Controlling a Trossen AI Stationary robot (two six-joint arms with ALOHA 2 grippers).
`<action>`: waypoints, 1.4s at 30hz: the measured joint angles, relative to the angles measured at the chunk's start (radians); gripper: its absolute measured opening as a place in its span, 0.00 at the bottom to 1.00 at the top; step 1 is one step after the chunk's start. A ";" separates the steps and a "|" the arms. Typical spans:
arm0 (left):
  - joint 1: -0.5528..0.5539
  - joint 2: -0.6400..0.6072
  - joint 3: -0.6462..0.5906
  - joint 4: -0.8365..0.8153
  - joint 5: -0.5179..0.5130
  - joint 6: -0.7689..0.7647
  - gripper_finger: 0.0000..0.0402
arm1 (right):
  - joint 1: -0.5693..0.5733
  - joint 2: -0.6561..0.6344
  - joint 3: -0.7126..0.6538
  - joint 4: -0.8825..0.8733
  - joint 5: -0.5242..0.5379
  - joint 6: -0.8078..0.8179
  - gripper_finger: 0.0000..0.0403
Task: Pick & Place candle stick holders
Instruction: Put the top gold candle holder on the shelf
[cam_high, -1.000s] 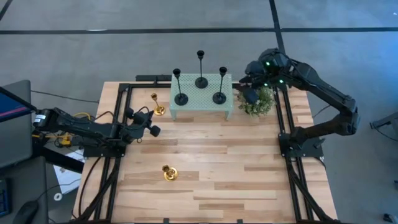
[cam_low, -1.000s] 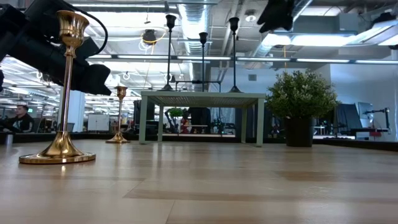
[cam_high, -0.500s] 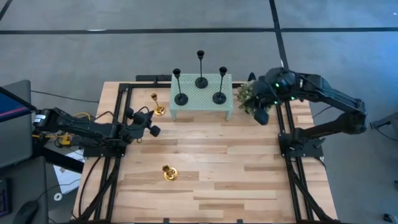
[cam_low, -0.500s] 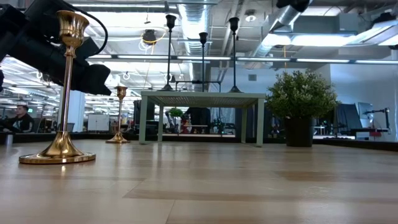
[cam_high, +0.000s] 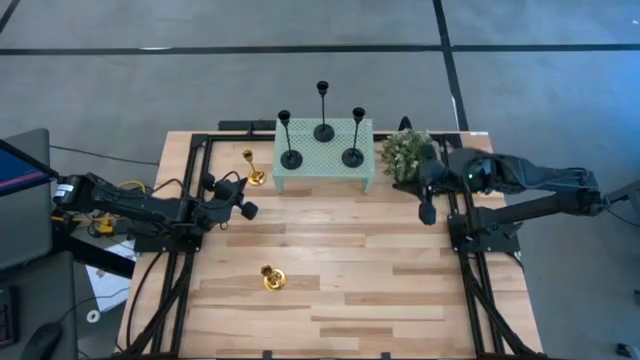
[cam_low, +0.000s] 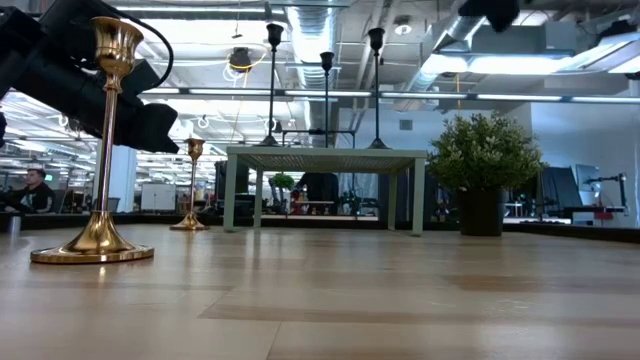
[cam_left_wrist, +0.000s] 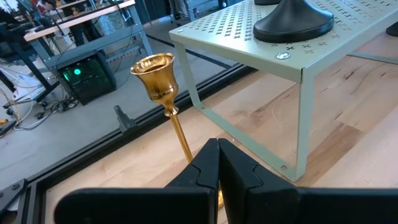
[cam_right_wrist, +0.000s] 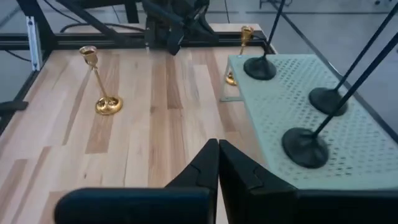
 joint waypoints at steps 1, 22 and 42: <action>0.000 0.000 0.000 0.000 0.000 0.000 0.01 | 0.003 -0.019 -0.043 0.035 0.000 0.001 0.00; 0.000 0.000 0.000 0.000 0.000 0.027 0.01 | 0.123 -0.130 -0.603 0.771 -0.007 -0.058 0.00; 0.000 0.000 0.000 0.000 0.000 0.030 0.01 | 0.168 -0.136 -0.609 0.680 -0.005 -0.063 0.00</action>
